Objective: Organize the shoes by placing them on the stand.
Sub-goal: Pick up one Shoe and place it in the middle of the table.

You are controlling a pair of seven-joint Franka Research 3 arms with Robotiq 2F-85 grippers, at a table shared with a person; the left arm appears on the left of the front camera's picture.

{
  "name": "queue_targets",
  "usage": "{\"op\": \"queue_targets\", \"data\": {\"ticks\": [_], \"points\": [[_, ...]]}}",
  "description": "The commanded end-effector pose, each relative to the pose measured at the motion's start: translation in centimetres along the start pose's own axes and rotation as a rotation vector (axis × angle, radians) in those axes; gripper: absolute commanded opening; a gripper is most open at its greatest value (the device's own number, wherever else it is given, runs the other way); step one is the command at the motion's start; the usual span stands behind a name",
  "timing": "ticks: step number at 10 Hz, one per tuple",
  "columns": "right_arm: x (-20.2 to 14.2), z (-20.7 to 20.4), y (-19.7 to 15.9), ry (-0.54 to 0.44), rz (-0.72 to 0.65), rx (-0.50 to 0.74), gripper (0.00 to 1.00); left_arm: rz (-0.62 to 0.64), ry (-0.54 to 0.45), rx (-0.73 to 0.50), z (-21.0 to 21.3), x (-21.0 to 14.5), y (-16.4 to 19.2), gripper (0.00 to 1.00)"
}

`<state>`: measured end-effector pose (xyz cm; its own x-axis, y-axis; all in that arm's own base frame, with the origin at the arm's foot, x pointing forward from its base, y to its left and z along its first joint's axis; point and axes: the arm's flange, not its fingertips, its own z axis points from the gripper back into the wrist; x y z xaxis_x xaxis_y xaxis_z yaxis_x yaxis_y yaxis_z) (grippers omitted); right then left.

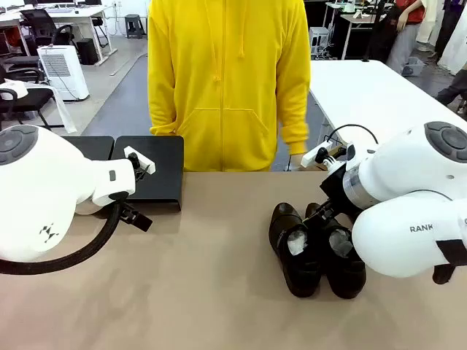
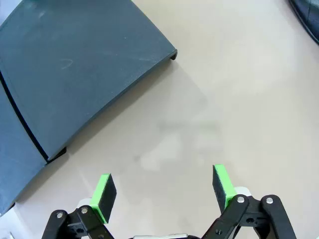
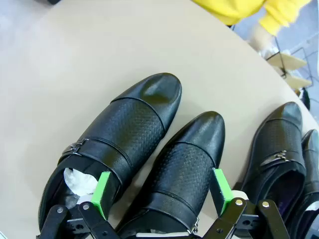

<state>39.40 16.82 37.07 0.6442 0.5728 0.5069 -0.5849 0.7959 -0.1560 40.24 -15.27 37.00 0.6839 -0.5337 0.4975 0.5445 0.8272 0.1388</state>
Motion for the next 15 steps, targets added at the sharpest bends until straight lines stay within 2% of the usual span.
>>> {"op": "queue_targets", "data": {"ticks": [1, 15], "points": [[0.00, 0.00, 0.00, 0.000, 0.000, 0.000, 1.00, 0.000, -0.001, 0.000, 0.03, 0.01, 0.00, 1.00], [0.00, 0.00, 0.00, 0.000, 0.000, 0.000, 1.00, 0.000, -0.001, 0.000, 0.03, 0.01, 0.00, 1.00]]}}
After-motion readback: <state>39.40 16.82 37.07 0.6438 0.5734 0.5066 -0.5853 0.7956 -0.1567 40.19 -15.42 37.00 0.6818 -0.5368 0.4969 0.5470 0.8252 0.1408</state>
